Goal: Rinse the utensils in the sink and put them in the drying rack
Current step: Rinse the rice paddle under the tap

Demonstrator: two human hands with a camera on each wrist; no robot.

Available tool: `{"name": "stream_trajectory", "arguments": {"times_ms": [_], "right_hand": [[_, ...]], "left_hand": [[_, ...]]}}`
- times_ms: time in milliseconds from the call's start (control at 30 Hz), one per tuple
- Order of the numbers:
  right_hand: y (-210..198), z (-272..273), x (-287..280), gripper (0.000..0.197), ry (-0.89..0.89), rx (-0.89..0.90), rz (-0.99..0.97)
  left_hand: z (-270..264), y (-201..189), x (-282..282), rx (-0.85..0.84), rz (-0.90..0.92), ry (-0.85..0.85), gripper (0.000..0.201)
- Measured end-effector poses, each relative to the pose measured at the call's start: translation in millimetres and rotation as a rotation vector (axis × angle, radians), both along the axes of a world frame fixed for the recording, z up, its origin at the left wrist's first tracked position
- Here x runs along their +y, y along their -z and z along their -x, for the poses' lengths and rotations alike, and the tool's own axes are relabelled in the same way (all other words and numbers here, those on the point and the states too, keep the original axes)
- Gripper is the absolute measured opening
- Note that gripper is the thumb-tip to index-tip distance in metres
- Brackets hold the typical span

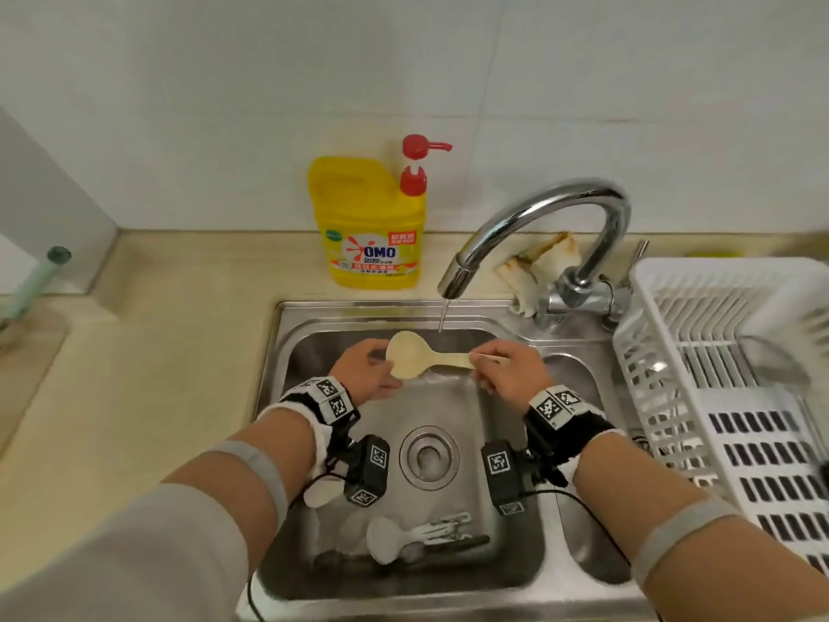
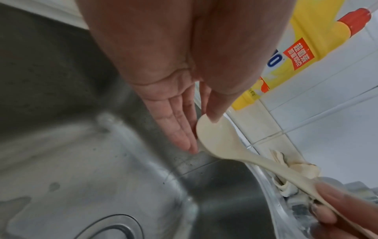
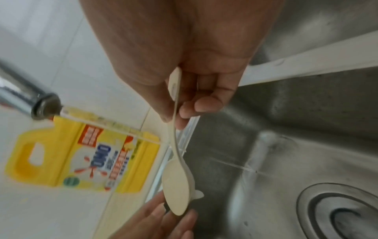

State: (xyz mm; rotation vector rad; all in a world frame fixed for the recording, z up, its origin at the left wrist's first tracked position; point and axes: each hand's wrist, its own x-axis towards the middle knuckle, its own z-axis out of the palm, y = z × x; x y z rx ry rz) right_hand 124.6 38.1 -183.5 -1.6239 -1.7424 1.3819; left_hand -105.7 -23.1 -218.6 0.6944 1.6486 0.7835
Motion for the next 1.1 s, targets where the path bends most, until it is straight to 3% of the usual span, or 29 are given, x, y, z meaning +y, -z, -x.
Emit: {"name": "stream_trajectory", "arguments": {"times_ms": [100, 233, 433, 600, 833, 1000, 1100], "right_hand": [[-10, -5, 2, 0.007, 0.145, 0.193, 0.119], [-17, -2, 7, 0.017, 0.301, 0.370, 0.235], [-23, 9, 11, 0.027, 0.454, 0.559, 0.338], [-15, 5, 16, 0.017, 0.488, 0.574, 0.303], [-6, -1, 22, 0.010, 0.378, 0.438, 0.199], [-4, -3, 23, 0.008, 0.341, 0.439, 0.202], [-3, -7, 25, 0.007, 0.357, 0.469, 0.205]], "left_hand": [[-5, 5, 17, -0.005, -0.035, -0.065, 0.035], [-9, 8, 28, 0.030, -0.071, -0.074, 0.023], [-16, 7, 38, -0.016, -0.103, -0.099, 0.035], [-13, 8, 42, 0.095, -0.132, -0.005, 0.041], [-9, 10, 47, 0.217, -0.113, 0.040, 0.041], [-13, 17, 49, 0.205, -0.078, 0.048, 0.033], [-16, 14, 49, 0.079, -0.071, 0.001, 0.034]]}}
